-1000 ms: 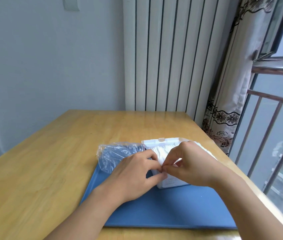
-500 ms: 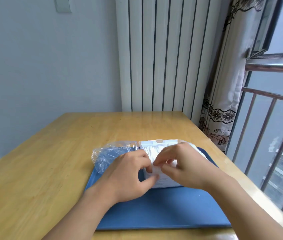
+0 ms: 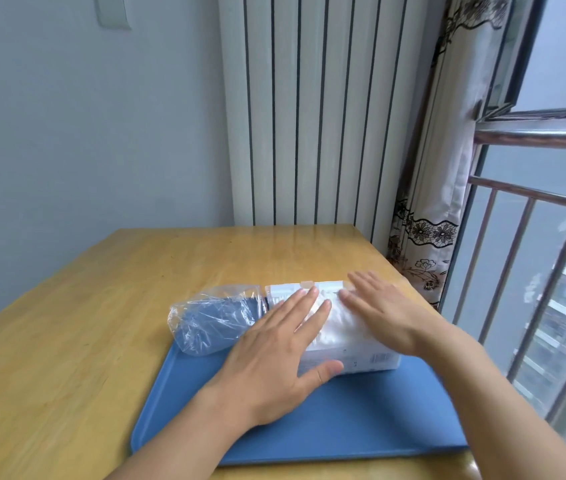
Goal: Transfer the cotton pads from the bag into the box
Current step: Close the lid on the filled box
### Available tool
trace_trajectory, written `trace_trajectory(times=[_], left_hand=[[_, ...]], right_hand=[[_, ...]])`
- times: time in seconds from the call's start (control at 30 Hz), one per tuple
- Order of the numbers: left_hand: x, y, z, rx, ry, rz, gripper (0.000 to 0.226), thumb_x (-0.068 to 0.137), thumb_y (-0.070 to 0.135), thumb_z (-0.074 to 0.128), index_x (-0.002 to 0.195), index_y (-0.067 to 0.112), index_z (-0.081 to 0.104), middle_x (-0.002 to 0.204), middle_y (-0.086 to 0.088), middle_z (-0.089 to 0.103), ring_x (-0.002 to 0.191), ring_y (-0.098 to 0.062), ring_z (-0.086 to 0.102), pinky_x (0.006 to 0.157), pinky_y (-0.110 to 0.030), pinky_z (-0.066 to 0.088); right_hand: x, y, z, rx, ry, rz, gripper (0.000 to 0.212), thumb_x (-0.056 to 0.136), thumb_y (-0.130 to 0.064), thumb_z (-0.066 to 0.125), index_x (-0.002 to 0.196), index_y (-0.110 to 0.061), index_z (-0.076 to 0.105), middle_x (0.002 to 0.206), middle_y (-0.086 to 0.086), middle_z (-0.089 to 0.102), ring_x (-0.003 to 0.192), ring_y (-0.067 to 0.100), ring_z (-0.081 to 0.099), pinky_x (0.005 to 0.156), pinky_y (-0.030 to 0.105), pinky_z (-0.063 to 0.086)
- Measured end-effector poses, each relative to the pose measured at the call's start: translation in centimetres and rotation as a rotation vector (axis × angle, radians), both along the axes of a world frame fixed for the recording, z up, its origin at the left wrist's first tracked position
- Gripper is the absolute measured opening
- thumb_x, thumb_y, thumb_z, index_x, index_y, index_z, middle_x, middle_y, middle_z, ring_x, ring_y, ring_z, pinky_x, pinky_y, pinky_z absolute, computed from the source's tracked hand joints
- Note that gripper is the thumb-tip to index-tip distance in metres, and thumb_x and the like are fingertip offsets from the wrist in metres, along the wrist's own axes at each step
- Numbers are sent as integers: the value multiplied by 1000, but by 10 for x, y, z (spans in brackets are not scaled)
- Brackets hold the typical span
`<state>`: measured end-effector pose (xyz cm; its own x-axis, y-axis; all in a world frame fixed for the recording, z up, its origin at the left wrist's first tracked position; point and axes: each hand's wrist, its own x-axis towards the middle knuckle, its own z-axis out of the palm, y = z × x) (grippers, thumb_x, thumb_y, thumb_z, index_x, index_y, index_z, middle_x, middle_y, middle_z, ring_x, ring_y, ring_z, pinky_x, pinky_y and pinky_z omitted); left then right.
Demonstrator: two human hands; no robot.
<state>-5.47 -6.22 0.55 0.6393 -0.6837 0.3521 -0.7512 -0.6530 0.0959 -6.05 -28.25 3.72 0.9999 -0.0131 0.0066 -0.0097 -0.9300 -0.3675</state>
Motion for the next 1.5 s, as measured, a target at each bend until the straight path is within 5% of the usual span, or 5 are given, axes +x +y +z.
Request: trace_trajectory(times=[0.4,0.57,0.93,1.2,1.5], left_hand=[[3,-4,4,78,130,28,87,87,83,23,160,36,12,169,16,-2,153,0,-9,123,-22,-6],[11,1,-12,-239,277,56,81,89,78,24,159,41,4,164,26,-11,147,10,-20,123,-23,-4],[22,0,-6,-845,789,173,65,106,21,46,160,28,10,151,23,30,134,3,29,108,-21,26],[27,4,1,-1379,1068,-13,83,81,77,31,154,38,28,146,-3,51,137,-19,50,119,-41,35],[19,5,-1,-993,722,-7,24,99,37,58,119,37,72,159,19,32,144,9,27,123,-29,22]], right_hand=[[4,27,3,25,128,62,92,94,-76,21,162,-16,4,170,-2,2,156,12,-7,124,31,0],[12,-13,12,372,-465,-259,34,103,-35,53,109,-9,73,112,8,76,104,22,67,84,31,47],[35,-30,-17,1179,41,-515,19,97,-9,58,111,1,63,106,21,69,86,33,68,78,43,54],[25,-30,1,1469,-163,-437,45,95,-36,35,95,-7,70,104,16,71,89,29,61,80,41,44],[-2,-12,13,211,1,121,58,86,-73,57,134,-41,61,144,-17,55,135,6,48,118,36,34]])
